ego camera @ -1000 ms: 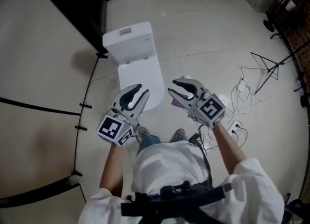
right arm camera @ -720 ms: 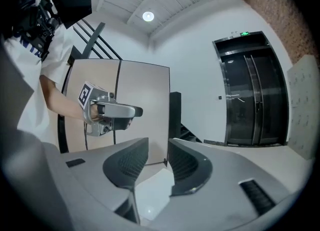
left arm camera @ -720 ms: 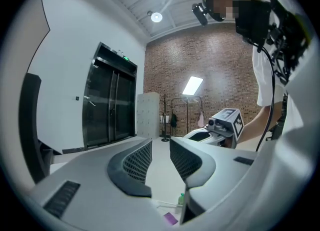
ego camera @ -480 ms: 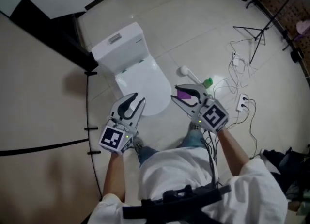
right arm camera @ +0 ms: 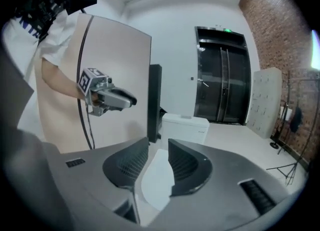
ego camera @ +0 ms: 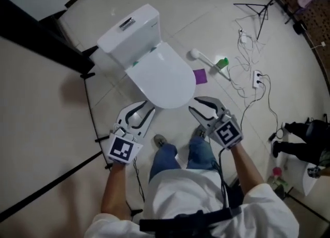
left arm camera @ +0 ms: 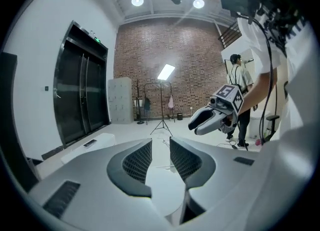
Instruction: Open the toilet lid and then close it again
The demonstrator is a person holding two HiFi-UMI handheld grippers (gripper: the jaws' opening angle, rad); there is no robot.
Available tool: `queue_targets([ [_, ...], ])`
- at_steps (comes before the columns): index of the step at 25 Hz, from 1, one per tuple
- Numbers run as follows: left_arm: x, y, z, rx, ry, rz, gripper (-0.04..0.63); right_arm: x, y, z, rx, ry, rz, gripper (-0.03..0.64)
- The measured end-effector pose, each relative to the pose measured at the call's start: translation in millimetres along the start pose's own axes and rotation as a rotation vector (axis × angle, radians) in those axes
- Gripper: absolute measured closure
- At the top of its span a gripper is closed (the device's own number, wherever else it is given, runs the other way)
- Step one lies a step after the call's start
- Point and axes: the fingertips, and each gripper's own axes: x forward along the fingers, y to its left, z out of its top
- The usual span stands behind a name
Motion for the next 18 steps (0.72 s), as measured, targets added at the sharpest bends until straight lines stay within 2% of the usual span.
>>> queue_targets([
  [3, 12, 3, -30, 0.010, 0.000, -0.030, 0.491, 25, 18, -42, -0.085, 0.117, 0.049, 0.500],
  [5, 22, 4, -58, -0.003, 0.006, -0.034, 0.491, 46, 28, -76, -0.136, 0.168, 0.079, 0.453],
  [9, 48, 0, -132, -0.010, 0.035, -0.033, 0.491, 90, 46, -157, -0.285, 0.241, 0.145, 0.410],
  [12, 71, -10, -186, -0.023, 0.060, -0.027, 0.491, 121, 55, -228, -0.439, 0.294, 0.189, 0.386],
  [15, 92, -30, -230, -0.033, 0.074, -0.037, 0.491, 149, 57, -294, -0.555, 0.336, 0.205, 0.377],
  [18, 110, -54, -267, -0.026, 0.088, -0.061, 0.491, 175, 49, -343, -0.624, 0.363, 0.191, 0.379],
])
